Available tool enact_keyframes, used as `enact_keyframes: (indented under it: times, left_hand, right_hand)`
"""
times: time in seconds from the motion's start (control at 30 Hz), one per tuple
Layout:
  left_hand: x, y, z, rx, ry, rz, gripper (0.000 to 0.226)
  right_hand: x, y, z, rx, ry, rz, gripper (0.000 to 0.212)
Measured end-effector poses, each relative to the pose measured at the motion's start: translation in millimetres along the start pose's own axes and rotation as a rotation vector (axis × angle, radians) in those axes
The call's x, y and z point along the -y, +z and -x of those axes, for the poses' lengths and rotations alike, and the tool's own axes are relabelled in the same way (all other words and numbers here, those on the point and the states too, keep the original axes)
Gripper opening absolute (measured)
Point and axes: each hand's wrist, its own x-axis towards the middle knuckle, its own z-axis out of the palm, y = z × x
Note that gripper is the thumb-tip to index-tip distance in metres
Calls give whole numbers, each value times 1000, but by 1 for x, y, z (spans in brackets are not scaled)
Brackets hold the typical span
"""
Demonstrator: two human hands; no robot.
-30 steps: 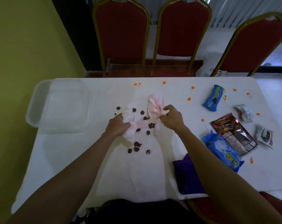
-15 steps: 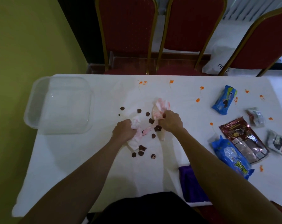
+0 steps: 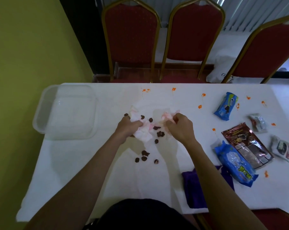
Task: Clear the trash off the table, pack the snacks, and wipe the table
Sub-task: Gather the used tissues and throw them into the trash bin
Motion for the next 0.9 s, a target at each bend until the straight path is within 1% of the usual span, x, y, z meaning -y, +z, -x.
enact_keyframes:
  times: [0.03, 0.13, 0.3, 0.43, 0.53, 0.63, 0.73, 0.9]
  left_hand:
    - [-1, 1, 4, 1, 4, 27, 37]
    - [-3, 5, 23, -16, 8, 95, 20]
    - [16, 14, 60, -80, -27, 167, 8]
    - [44, 18, 83, -204, -88, 221, 27]
    - [62, 16, 100, -298, -127, 283, 32]
    - [78, 12, 120, -349, -143, 358, 37]
    - [91, 8, 140, -389, -151, 436, 33]
    - [114, -7, 167, -484, -178, 475, 22]
  right_hand:
    - [3, -2, 4, 9, 3, -17, 24]
    - [16, -2, 21, 38, -46, -32, 21]
    - [31, 23, 59, 172, -163, -40, 24]
    - [40, 45, 87, 300, -140, -159, 22]
    - [46, 54, 105, 377, -151, -171, 27]
    - [49, 63, 119, 441, -198, -171, 26]
    - [54, 71, 131, 497, -236, -159, 27]
    - [67, 89, 153, 568, -323, -95, 29]
